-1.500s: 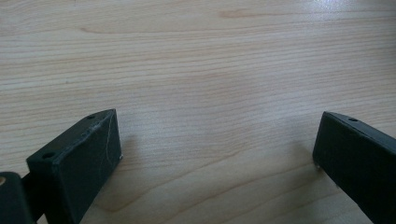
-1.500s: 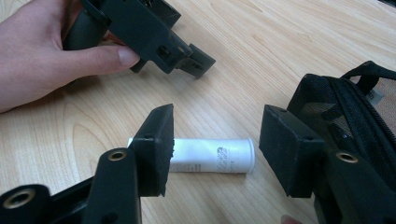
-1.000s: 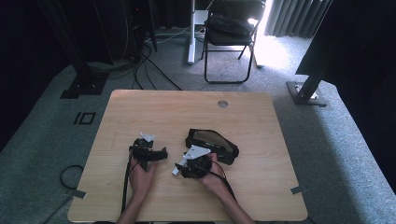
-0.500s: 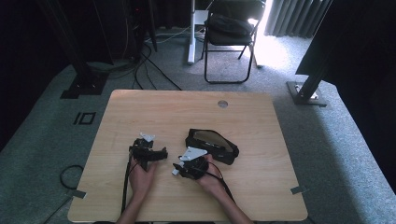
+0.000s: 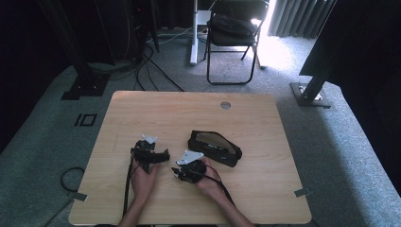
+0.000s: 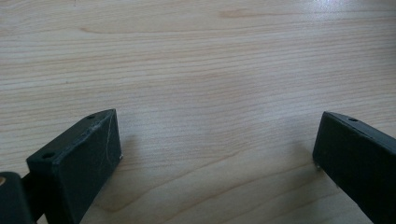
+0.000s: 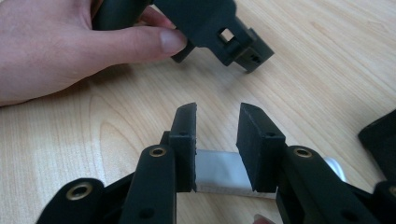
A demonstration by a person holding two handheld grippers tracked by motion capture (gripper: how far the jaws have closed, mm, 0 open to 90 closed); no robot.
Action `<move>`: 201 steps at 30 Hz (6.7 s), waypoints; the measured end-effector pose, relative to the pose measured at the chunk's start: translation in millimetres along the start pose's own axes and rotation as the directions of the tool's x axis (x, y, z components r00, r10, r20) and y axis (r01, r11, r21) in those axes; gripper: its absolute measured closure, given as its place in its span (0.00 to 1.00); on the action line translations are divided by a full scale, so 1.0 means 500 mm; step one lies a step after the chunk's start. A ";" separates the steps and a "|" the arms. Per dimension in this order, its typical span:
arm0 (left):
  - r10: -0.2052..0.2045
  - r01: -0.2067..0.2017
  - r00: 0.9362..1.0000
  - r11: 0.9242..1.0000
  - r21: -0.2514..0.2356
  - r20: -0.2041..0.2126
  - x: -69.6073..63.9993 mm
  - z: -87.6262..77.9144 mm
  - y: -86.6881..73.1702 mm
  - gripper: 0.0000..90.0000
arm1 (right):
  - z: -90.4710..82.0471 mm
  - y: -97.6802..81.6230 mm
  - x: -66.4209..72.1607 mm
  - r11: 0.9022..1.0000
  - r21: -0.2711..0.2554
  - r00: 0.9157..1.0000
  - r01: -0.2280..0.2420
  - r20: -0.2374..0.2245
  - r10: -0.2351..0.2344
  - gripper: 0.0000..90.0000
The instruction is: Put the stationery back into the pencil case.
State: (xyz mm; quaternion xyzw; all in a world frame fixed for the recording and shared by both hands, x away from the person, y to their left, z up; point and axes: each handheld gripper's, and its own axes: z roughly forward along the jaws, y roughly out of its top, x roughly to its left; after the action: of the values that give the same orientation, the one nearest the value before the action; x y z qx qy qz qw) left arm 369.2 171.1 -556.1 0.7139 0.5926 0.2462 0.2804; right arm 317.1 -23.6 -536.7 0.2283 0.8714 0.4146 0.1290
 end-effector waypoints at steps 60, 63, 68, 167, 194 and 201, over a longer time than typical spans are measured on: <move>0.001 -0.001 1.000 1.000 0.001 0.000 0.000 0.000 0.000 0.01 | -0.062 -0.053 -0.009 0.997 0.077 1.000 0.016 -0.019 -0.014 0.72; 0.000 0.000 1.000 1.000 0.001 0.000 0.000 0.000 0.000 0.01 | -0.072 -0.062 -0.015 0.996 0.084 1.000 0.009 -0.001 -0.009 0.72; 0.000 0.000 1.000 1.000 0.000 0.000 0.000 0.000 0.000 0.01 | -0.094 -0.076 -0.026 0.998 0.059 0.999 -0.015 0.033 0.013 0.72; 0.002 -0.002 1.000 1.000 0.001 0.001 0.000 0.000 0.000 0.01 | -0.140 -0.086 -0.064 0.996 0.030 0.983 -0.079 0.169 0.073 0.79; 0.002 -0.002 1.000 1.000 0.001 0.001 0.000 0.000 0.000 0.01 | -0.182 -0.049 -0.049 0.998 -0.042 0.984 -0.037 0.173 0.044 0.79; 0.002 -0.002 1.000 1.000 0.001 0.001 0.000 0.000 0.000 0.01 | -0.192 -0.043 -0.049 0.998 -0.057 0.983 -0.032 0.179 0.042 0.79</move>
State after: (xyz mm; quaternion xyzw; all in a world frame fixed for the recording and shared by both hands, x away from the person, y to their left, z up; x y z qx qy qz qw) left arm 369.3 171.0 -556.0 0.7148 0.5919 0.2457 0.2799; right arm 292.0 -111.7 -492.8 0.2774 0.8402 0.4181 0.2055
